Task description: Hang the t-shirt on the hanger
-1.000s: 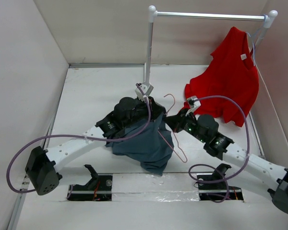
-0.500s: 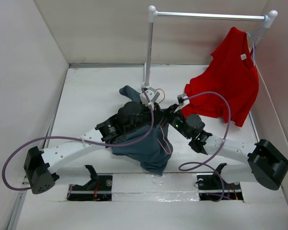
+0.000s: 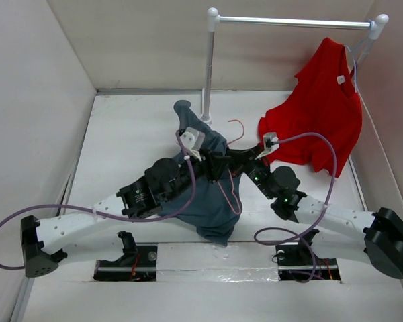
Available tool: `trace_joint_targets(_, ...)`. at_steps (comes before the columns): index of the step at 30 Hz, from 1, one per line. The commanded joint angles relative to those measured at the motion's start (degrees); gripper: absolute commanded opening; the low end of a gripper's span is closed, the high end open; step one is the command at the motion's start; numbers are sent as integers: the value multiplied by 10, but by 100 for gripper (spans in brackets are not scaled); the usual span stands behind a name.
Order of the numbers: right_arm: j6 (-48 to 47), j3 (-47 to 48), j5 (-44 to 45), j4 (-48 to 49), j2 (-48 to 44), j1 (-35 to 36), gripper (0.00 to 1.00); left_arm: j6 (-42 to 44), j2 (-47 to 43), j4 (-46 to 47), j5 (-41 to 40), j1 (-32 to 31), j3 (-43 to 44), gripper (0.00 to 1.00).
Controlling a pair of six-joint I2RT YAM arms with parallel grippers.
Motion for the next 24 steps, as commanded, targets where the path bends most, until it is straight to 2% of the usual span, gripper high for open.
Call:
trace_joint_targets(1, -12, -11, 33, 36, -26, 4, 0, -29, -38, 68, -59, 1, -29, 34)
trace_joint_targets(3, -12, -14, 35, 34, -32, 4, 0, -34, -47, 82, -82, 1, -42, 34)
trace_joint_targets(6, -12, -18, 34, 21, -47, 4, 0, -65, -34, 44, -89, 64, -40, 29)
trace_joint_targets(7, -10, -20, 30, 17, -50, 4, 0, -82, -14, 32, -41, 95, -28, 28)
trace_joint_targets(8, -8, -22, 26, 16, -53, 4, 0, -86, -4, 29, -10, 165, -24, 28)
trace_joint_targets(10, -8, -23, 22, 13, -59, 4, 0, -91, 23, 22, 68, 220, -15, 28)
trace_joint_targets(11, -8, -23, 22, 10, -60, 4, 0, -85, 30, 23, 77, 243, -13, 28)
trace_joint_targets(16, -9, -21, 27, -19, -74, 4, 0, -32, 62, 54, 142, 243, -2, 30)
trace_joint_targets(24, -7, -16, 12, -2, -54, 4, 0, -10, 91, 65, 173, 243, 7, 30)
